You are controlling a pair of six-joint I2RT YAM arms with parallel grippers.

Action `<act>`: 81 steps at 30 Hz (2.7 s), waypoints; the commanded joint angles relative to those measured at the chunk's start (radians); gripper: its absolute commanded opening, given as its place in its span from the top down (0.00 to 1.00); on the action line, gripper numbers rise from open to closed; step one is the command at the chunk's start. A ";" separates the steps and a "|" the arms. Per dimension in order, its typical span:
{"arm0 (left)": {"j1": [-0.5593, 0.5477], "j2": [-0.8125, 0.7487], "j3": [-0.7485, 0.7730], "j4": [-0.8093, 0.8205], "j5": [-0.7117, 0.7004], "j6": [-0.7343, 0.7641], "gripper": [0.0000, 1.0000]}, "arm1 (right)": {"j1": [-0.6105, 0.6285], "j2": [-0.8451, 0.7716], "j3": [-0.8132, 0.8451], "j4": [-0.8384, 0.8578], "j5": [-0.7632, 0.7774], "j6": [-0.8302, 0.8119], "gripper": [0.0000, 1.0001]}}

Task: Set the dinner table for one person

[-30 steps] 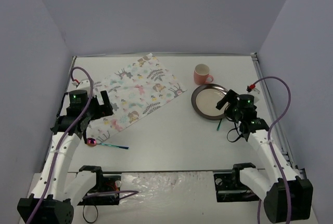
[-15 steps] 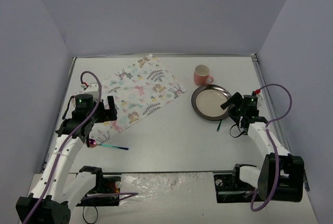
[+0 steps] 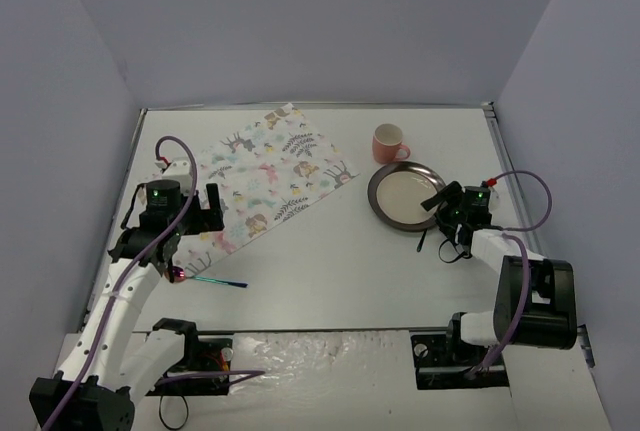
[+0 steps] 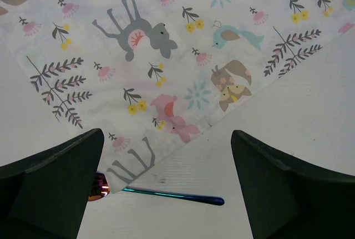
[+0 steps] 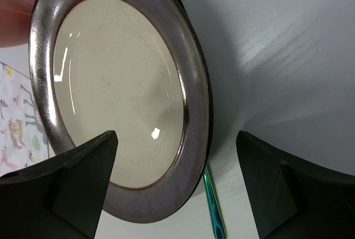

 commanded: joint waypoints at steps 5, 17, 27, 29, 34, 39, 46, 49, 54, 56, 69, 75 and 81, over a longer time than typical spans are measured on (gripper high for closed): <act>-0.007 0.013 0.016 0.060 -0.020 0.011 0.03 | -0.040 0.055 -0.009 0.164 0.002 -0.012 0.21; -0.010 0.023 0.016 0.055 -0.030 0.009 0.03 | -0.050 0.099 0.017 0.215 -0.036 -0.029 0.44; -0.012 0.028 0.014 0.050 -0.028 0.005 0.03 | -0.055 0.110 0.028 0.225 -0.024 -0.037 0.64; -0.012 0.030 0.014 0.047 -0.029 0.003 0.03 | -0.058 0.108 0.029 0.225 -0.024 -0.040 0.68; -0.012 0.033 0.017 0.047 -0.034 0.002 0.03 | -0.061 0.097 0.030 0.223 -0.028 -0.045 0.82; -0.013 0.039 0.016 0.045 -0.037 0.000 0.03 | -0.061 0.059 0.029 0.215 -0.045 -0.032 1.00; -0.021 0.052 0.019 0.039 -0.037 -0.004 0.03 | -0.063 -0.068 -0.005 0.207 -0.105 0.017 1.00; -0.023 0.054 0.019 0.034 -0.038 -0.008 0.03 | -0.063 -0.131 -0.027 0.216 -0.142 0.042 1.00; -0.027 0.064 0.014 0.042 -0.033 -0.044 0.03 | -0.061 -0.174 -0.067 0.288 -0.251 0.106 1.00; -0.027 0.068 0.018 0.045 -0.025 -0.058 0.03 | -0.059 -0.187 -0.068 0.311 -0.288 0.134 1.00; -0.027 0.060 0.151 -0.051 -0.023 -0.141 0.03 | 0.028 -0.247 0.033 0.339 -0.409 0.164 1.00; -0.027 0.081 0.248 -0.148 -0.057 -0.184 0.03 | 0.152 -0.175 0.199 0.351 -0.411 0.169 1.00; -0.027 0.061 0.245 -0.178 -0.116 -0.206 0.03 | 0.296 0.040 0.386 0.483 -0.450 0.216 1.00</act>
